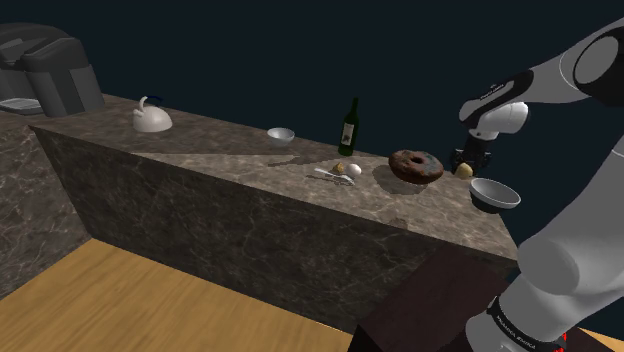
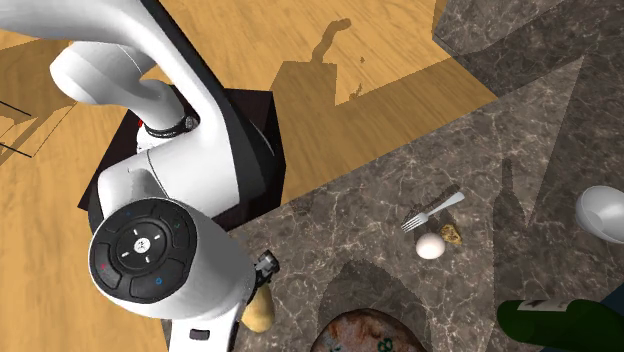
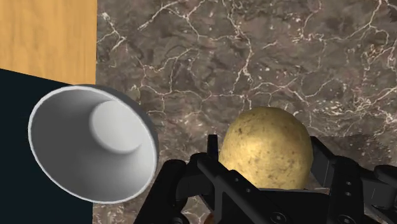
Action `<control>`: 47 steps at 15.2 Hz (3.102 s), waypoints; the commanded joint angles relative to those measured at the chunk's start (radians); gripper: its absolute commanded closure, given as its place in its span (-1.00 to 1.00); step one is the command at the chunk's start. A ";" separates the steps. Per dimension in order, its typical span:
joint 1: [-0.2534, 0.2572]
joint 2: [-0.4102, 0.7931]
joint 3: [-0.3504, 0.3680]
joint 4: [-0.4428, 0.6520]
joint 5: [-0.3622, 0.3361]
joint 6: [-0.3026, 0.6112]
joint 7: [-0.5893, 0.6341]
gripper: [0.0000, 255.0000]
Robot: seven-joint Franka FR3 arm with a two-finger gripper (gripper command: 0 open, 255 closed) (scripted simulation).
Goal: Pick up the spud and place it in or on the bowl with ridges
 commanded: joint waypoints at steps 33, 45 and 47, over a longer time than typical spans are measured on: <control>-0.341 0.451 -0.028 0.413 0.280 -0.015 -0.493 1.00; -0.328 0.409 -0.044 0.420 0.256 -0.061 -0.478 -1.00; -0.319 0.374 -0.056 0.431 0.235 -0.105 -0.465 -1.00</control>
